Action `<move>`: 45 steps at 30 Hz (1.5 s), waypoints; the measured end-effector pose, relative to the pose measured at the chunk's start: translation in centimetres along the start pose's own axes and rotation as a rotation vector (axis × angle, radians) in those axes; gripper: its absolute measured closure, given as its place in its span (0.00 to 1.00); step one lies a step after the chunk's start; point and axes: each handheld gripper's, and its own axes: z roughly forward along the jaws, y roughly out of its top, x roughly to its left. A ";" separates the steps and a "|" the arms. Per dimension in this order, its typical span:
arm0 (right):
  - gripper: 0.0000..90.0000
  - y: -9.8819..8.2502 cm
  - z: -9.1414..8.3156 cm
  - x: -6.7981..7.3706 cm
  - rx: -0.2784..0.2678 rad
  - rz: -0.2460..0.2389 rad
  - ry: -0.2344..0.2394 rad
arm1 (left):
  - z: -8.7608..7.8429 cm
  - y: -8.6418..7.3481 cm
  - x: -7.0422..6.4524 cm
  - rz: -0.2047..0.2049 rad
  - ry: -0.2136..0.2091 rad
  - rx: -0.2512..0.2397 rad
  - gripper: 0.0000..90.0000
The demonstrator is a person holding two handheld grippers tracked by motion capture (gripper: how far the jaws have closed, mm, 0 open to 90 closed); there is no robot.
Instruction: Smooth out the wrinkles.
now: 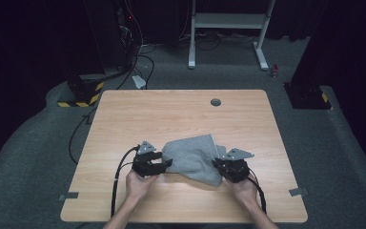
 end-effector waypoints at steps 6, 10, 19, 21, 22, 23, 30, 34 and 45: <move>0.70 0.3 0.1 0.5 -0.003 0.003 -0.010 | 1.7 0.2 0.7 -0.092 -0.033 0.054 0.42; 0.73 0.6 1.0 0.4 0.019 0.005 -0.036 | 3.2 1.0 1.0 -0.094 -0.024 0.093 0.55; 0.69 2.9 3.4 -2.1 0.051 0.033 -0.097 | 5.4 5.0 2.1 -0.054 0.044 0.095 0.78; 0.65 3.4 3.0 -2.7 0.035 0.075 -0.075 | 5.1 5.2 2.1 -0.045 0.032 0.084 0.83; 0.64 3.6 2.8 -2.9 0.022 0.089 -0.067 | 4.9 5.3 2.0 -0.041 0.023 0.081 0.86; 0.63 3.8 2.6 -3.1 0.014 0.101 -0.060 | 4.7 5.2 2.0 -0.037 0.018 0.077 0.88; 0.89 3.8 3.1 -3.2 0.039 0.092 -0.040 | 3.2 5.0 1.7 -0.034 -0.031 0.000 0.90; 0.92 4.0 2.2 -2.8 0.010 0.064 -0.046 | 1.9 4.6 1.2 0.005 -0.059 -0.046 0.90; 0.92 2.8 0.5 -0.5 -0.014 -0.035 -0.035 | -0.1 1.7 0.6 0.006 -0.106 -0.025 0.73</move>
